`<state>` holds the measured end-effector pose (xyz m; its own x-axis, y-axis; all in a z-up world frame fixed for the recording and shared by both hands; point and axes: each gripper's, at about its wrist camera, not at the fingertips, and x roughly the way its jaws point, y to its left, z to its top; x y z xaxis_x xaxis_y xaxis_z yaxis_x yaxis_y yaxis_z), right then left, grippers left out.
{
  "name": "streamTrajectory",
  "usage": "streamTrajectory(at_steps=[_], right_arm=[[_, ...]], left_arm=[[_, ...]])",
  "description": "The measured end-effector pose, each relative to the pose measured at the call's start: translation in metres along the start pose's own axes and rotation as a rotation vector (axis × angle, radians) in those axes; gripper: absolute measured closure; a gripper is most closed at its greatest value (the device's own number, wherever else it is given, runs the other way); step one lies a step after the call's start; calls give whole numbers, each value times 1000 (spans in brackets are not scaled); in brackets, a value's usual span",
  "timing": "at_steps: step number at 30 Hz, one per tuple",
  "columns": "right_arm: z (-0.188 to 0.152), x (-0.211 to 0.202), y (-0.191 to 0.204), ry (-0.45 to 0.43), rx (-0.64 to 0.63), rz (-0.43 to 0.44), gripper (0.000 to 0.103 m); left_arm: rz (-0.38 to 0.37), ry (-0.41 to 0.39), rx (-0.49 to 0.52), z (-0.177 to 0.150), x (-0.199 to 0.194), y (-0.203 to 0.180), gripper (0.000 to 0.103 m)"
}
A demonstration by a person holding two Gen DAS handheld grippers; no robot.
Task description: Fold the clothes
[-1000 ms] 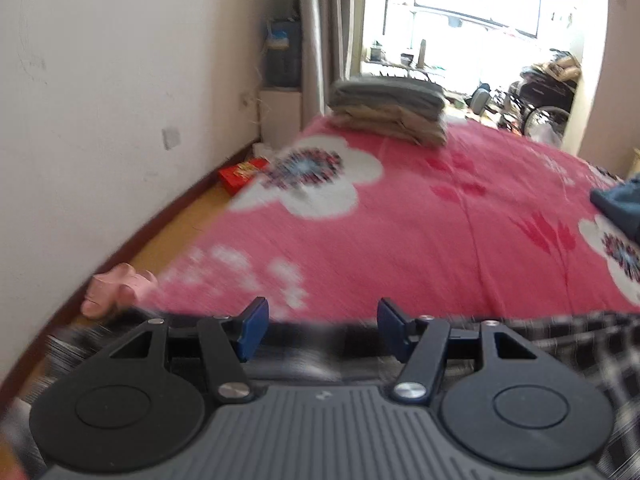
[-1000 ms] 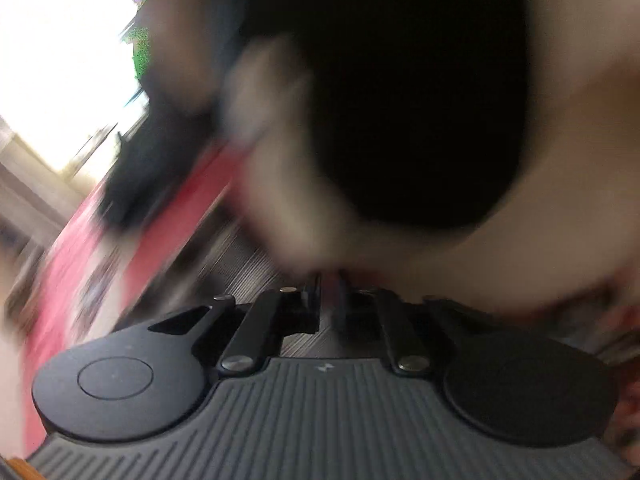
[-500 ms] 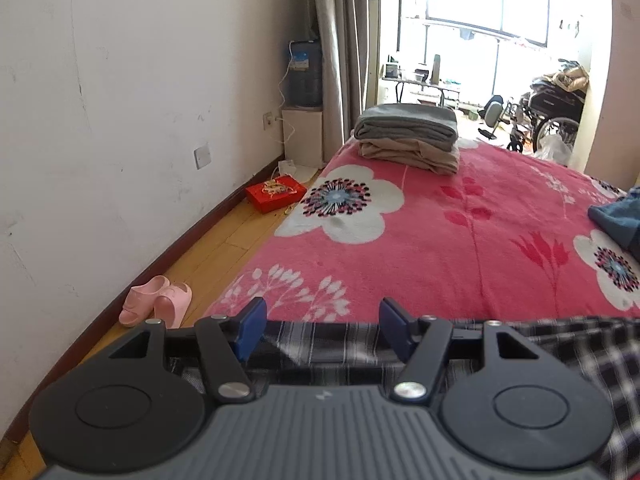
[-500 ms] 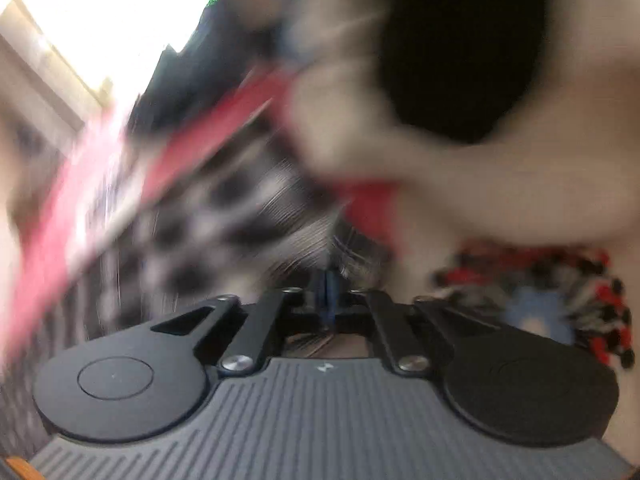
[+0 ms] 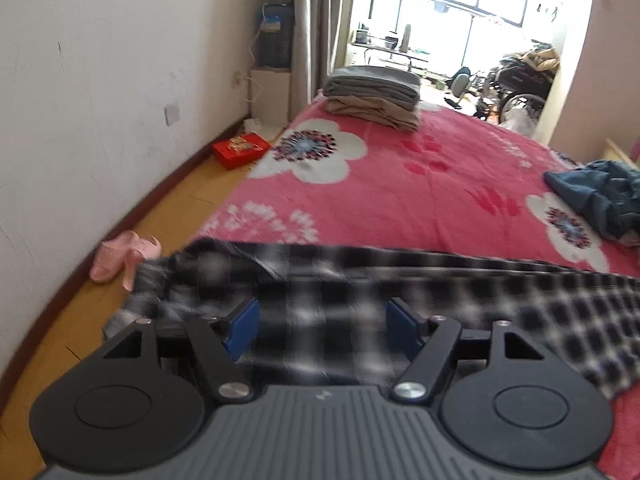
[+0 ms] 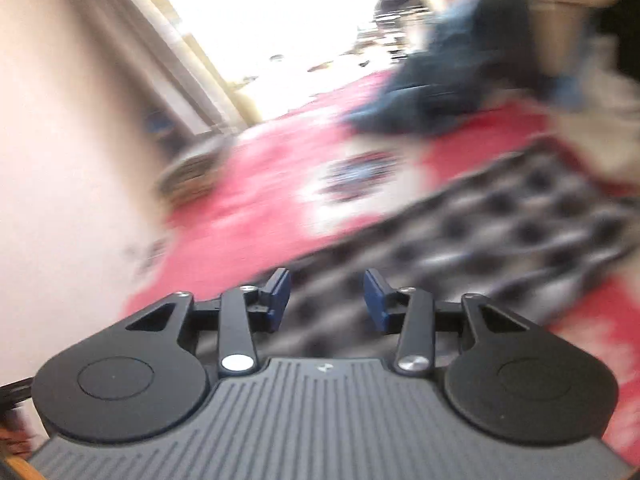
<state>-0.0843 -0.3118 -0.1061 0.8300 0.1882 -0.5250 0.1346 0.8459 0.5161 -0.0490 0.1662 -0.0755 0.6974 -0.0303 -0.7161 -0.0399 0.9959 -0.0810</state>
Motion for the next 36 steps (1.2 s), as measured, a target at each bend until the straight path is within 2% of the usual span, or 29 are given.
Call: streamTrajectory(at_steps=[4, 8, 13, 17, 20, 22, 26, 30, 36], right_arm=[[-18, 10, 75, 19, -26, 123, 56], [-30, 15, 126, 64, -55, 219, 51], [-57, 15, 177, 149, -95, 251, 47], [-76, 12, 201, 203, -157, 238, 42], [-83, 8, 209, 203, -179, 224, 28], [-85, 5, 214, 185, -189, 205, 13], [-88, -3, 225, 122, -224, 143, 3], [-91, -10, 233, 85, -245, 133, 1], [-91, -8, 239, 112, -214, 60, 1]], left_arm=[[-26, 3, -32, -12, -14, 2, 26], [-27, 10, -91, -23, -27, 16, 25], [-14, 28, -151, -34, -38, 37, 24], [-7, 34, -192, -40, -46, 51, 24], [-6, 33, -212, -44, -50, 58, 24], [-7, 33, -223, -45, -51, 61, 24], [-10, 29, -234, -49, -54, 63, 23], [-11, 27, -244, -51, -56, 66, 21], [-7, 29, -254, -54, -58, 70, 20]])
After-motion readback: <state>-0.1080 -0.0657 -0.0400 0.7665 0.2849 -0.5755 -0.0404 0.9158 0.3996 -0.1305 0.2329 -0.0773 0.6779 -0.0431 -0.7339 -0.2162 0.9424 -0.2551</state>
